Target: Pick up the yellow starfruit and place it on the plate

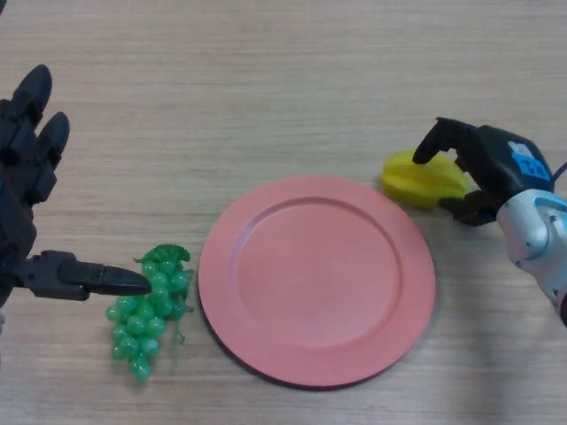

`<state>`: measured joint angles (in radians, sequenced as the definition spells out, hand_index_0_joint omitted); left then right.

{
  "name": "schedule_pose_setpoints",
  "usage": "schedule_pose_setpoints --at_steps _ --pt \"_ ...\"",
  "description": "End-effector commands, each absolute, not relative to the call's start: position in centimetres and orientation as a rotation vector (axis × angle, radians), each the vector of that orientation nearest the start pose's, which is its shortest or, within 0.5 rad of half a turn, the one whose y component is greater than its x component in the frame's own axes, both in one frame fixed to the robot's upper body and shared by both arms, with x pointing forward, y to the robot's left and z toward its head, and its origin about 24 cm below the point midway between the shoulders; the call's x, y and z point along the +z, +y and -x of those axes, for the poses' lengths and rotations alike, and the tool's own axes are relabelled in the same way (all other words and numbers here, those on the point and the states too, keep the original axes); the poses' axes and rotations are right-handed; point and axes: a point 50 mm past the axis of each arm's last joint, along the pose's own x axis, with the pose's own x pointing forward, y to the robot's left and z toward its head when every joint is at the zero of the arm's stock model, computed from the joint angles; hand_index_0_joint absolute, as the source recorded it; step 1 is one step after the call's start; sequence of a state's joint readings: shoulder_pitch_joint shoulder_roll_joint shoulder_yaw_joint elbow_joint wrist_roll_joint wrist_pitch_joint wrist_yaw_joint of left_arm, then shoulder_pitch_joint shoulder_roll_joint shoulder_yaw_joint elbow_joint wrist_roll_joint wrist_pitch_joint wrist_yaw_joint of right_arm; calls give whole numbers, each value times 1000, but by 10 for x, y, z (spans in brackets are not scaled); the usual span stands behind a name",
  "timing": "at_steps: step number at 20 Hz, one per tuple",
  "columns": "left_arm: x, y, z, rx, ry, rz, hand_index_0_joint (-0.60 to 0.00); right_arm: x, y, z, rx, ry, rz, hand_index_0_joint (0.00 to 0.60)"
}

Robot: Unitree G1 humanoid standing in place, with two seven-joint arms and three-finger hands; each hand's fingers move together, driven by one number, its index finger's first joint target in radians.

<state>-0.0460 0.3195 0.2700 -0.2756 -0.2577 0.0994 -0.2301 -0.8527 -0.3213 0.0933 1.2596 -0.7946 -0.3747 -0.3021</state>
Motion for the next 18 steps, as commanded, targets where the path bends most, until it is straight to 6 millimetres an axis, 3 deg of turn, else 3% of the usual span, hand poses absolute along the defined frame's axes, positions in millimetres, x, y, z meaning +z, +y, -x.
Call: schedule_pose_setpoints --at_steps 1,7,11,12,18 --pt "183 252 -235 -9 -541 -213 0 133 -203 -393 -122 -309 1010 600" --pt "183 246 -236 -42 -516 -195 0 155 -206 -390 -142 -383 956 600" --pt "183 242 -237 -55 -518 -181 0 164 -197 -378 -113 -407 853 600" --pt "184 242 -237 -58 -520 -177 0 167 -190 -372 -79 -393 730 600" --pt "184 239 -239 -71 -515 -166 0 182 -163 -341 3 -386 417 600"
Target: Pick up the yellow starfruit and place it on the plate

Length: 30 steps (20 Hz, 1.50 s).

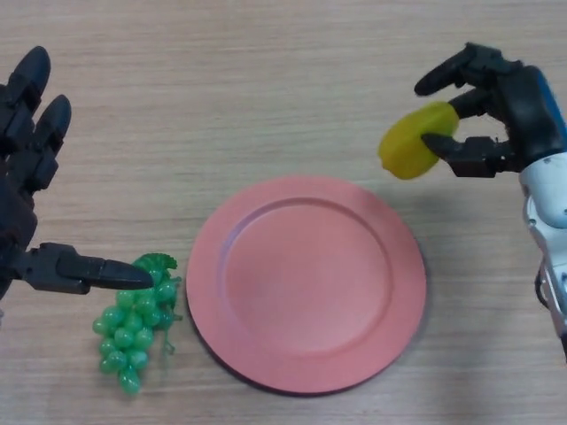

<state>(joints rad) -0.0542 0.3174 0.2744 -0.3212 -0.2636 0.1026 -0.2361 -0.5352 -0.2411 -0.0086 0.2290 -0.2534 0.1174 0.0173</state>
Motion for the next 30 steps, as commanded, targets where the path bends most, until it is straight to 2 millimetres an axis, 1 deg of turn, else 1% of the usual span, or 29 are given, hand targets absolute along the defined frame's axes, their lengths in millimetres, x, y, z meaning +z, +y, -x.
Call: schedule_pose_setpoints --at_steps 1,3,4,5,6,9,10,12,13,14,15,16,18,19,20,21,22,23,24,25,26,27,28,29,30 --pt "184 239 -240 -74 -514 -168 0 182 -158 -338 19 -379 385 600" --pt "183 238 -240 -73 -522 -173 0 178 -147 -328 49 -361 306 600" --pt "183 237 -240 -73 -520 -172 0 172 -139 -320 74 -331 237 600" --pt "183 237 -240 -74 -517 -171 0 172 -135 -317 76 -335 224 600" --pt "183 237 -240 -76 -516 -173 0 164 -128 -311 95 -311 170 600" --pt "186 235 -242 -76 -524 -185 0 149 -115 -299 141 -256 132 600" --pt "187 234 -242 -82 -530 -187 0 136 -112 -297 150 -208 145 600" --pt "186 230 -243 -95 -519 -183 0 119 -111 -296 141 -148 165 600" --pt "186 228 -243 -98 -517 -183 0 116 -110 -296 137 -138 161 600" --pt "186 224 -243 -104 -515 -188 0 106 -110 -295 130 -74 156 600" --pt "187 223 -243 -108 -515 -191 0 103 -110 -295 130 -52 150 600" --pt "187 219 -243 -127 -504 -191 0 93 -110 -294 154 2 201 600" --pt "189 214 -243 -138 -500 -189 0 85 -112 -293 167 63 217 600" --pt "189 213 -243 -141 -499 -188 0 85 -113 -294 173 61 243 600" --pt "189 213 -242 -142 -499 -188 0 85 -113 -294 174 59 260 450" --pt "190 212 -241 -143 -499 -188 0 85 -114 -294 175 56 276 350" --pt "190 211 -240 -144 -499 -201 0 88 -116 -295 179 42 309 198" --pt "191 209 -238 -146 -498 -213 0 90 -118 -294 182 30 332 99" --pt "191 207 -235 -150 -495 -225 0 101 -123 -294 175 -18 361 0" --pt "191 207 -235 -147 -494 -223 0 106 -124 -294 169 -39 364 0" --pt "192 206 -233 -144 -498 -204 0 117 -130 -292 144 -78 350 0" --pt "192 206 -232 -144 -499 -199 0 121 -131 -292 136 -94 346 0" --pt "193 205 -230 -151 -490 -197 0 136 -134 -289 123 -150 331 0" --pt "193 204 -230 -155 -485 -200 0 141 -135 -287 125 -167 322 0" --pt "193 202 -229 -169 -470 -205 0 157 -138 -279 120 -231 296 0"
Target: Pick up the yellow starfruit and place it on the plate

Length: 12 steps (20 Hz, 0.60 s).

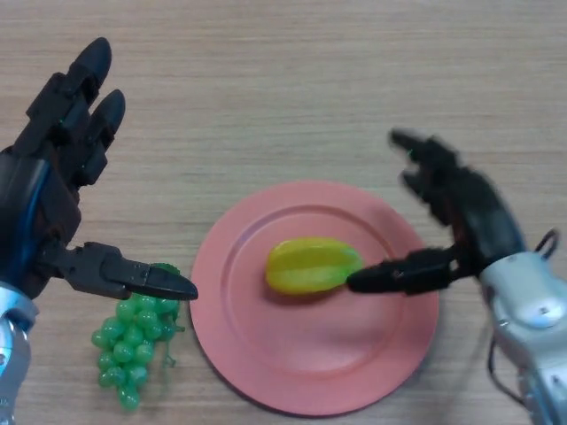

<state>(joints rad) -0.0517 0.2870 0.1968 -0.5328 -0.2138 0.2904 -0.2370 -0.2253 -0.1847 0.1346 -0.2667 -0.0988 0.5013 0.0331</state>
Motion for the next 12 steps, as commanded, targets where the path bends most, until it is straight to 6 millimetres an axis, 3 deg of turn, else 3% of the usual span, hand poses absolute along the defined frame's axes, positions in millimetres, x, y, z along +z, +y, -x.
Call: schedule_pose_setpoints --at_steps 1,4,8,12 --pt "193 202 -228 -171 -468 -207 0 163 -139 -277 114 -264 287 0" --pt "195 203 -224 -170 -475 -189 0 186 -147 -252 99 -427 237 0" --pt "193 208 -221 -176 -469 -228 0 185 -150 -231 150 -475 285 0" --pt "199 209 -221 -182 -496 -212 0 182 -150 -229 111 -490 370 0"
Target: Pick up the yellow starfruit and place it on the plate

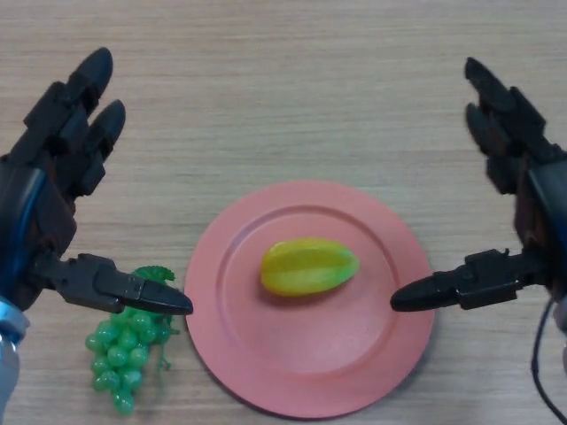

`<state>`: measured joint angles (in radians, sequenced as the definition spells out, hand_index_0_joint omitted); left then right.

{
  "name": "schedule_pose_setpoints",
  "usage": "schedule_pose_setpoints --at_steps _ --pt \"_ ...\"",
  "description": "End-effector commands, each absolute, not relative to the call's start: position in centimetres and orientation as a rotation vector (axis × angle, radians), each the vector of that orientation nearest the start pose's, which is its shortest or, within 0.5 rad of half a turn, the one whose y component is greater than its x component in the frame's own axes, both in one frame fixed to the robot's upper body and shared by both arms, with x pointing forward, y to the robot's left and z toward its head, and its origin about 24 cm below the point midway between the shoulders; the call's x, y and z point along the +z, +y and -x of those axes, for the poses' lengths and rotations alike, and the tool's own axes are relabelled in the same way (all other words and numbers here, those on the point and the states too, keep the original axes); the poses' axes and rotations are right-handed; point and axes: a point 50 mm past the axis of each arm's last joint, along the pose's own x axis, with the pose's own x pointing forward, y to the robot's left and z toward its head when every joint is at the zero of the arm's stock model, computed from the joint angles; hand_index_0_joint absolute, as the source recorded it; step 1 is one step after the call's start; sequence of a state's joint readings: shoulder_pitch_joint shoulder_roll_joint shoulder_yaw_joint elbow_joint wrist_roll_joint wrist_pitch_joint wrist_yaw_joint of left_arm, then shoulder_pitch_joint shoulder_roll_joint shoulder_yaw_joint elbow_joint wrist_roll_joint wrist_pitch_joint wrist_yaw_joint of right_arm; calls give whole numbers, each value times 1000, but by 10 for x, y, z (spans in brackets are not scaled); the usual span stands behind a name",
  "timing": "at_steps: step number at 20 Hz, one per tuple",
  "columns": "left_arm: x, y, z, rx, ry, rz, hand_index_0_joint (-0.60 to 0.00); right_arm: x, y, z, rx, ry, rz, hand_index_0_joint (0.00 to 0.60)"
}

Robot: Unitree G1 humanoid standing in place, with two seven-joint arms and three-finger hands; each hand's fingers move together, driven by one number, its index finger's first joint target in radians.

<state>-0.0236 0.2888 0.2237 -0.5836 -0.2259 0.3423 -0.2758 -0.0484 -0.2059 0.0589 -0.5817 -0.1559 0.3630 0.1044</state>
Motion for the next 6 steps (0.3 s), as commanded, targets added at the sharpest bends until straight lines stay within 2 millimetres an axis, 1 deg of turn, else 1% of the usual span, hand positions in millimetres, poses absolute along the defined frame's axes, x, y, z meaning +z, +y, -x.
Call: schedule_pose_setpoints --at_steps 1,3,6 --pt "198 209 -221 -182 -491 -208 0 181 -150 -228 115 -486 367 0" --pt "196 210 -222 -164 -486 -238 0 180 -150 -227 127 -477 366 0" --pt "201 211 -225 -116 -515 -256 0 179 -146 -222 196 -452 335 0"
